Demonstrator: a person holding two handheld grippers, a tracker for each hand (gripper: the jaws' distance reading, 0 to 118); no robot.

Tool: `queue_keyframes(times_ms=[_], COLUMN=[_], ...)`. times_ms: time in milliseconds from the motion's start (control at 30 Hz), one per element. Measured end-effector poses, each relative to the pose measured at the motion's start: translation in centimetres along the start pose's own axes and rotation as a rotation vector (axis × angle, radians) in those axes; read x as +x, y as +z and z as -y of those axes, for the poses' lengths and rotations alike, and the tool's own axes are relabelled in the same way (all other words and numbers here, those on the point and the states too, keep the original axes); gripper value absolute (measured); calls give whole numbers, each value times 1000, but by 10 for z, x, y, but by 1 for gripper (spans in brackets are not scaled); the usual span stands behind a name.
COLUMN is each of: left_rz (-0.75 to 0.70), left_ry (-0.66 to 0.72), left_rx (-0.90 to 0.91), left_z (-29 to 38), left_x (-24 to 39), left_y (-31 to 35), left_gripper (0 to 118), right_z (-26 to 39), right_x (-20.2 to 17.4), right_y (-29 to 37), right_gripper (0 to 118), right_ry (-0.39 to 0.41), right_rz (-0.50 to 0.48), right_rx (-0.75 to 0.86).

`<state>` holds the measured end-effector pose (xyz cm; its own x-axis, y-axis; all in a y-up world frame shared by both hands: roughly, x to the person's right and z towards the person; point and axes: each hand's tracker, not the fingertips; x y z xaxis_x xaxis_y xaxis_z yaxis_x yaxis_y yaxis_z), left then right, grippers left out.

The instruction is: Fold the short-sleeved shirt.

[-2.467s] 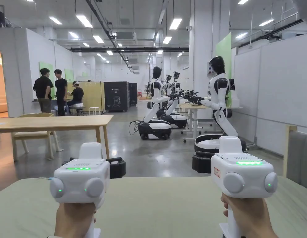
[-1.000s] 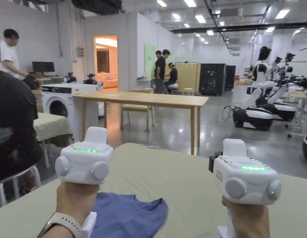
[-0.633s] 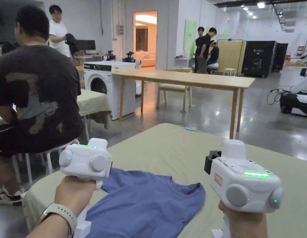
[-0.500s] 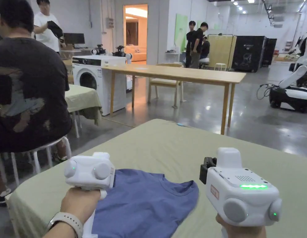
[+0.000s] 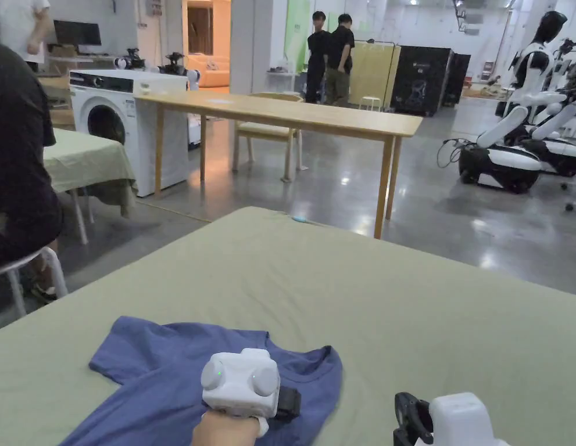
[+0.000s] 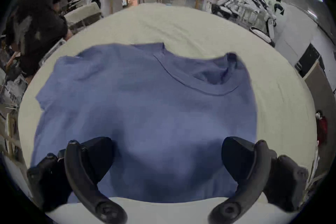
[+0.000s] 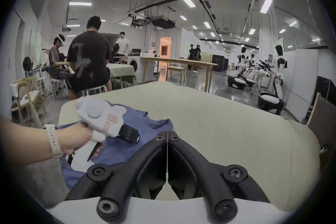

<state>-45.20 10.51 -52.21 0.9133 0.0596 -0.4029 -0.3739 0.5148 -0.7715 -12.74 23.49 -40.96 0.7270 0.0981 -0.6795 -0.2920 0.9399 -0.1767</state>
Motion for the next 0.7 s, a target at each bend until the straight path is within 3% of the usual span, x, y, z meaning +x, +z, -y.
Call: queue_keyframes(times_ms=[67,133,167,233,267,300,400,500,600,700], left_rz=[-89,-46,-23,-19,-26,-46,3,-16,81,166], left_ry=[-68,-20,-33,-79,-85,-77,12,-58,-82,-109], left_rx=[-55,39,30,45,42,39,44,120,158,177], left_z=[1,11,12,4,1,-2,2,9,18,1], left_x=[-2,6,5,-7,-14,-20,-27,-7,31,71], left_y=[-33,-7,-6,-1,1,2,11,43,82,106], left_gripper=[115,114,106,69,36,10,5,5,5,5], right_z=[8,14,17,24,28,31,34,30,21,10], right_x=[1,1,2,3,3,3,4,13,27,48], right_y=[-1,1,3,10,13,16,21,30,48,75], right_gripper=[2,2,2,2,2,2,3,3,3,3], right_ry=[-12,-25,-31,-99,-126,-126,-134,-138,-105,-134], right_rz=[-7,-11,-12,-19,-28,-26,-11,31,103,157], right_rx=[-23,-45,-45,-37,-36,-40,-50,-41,-6,7])
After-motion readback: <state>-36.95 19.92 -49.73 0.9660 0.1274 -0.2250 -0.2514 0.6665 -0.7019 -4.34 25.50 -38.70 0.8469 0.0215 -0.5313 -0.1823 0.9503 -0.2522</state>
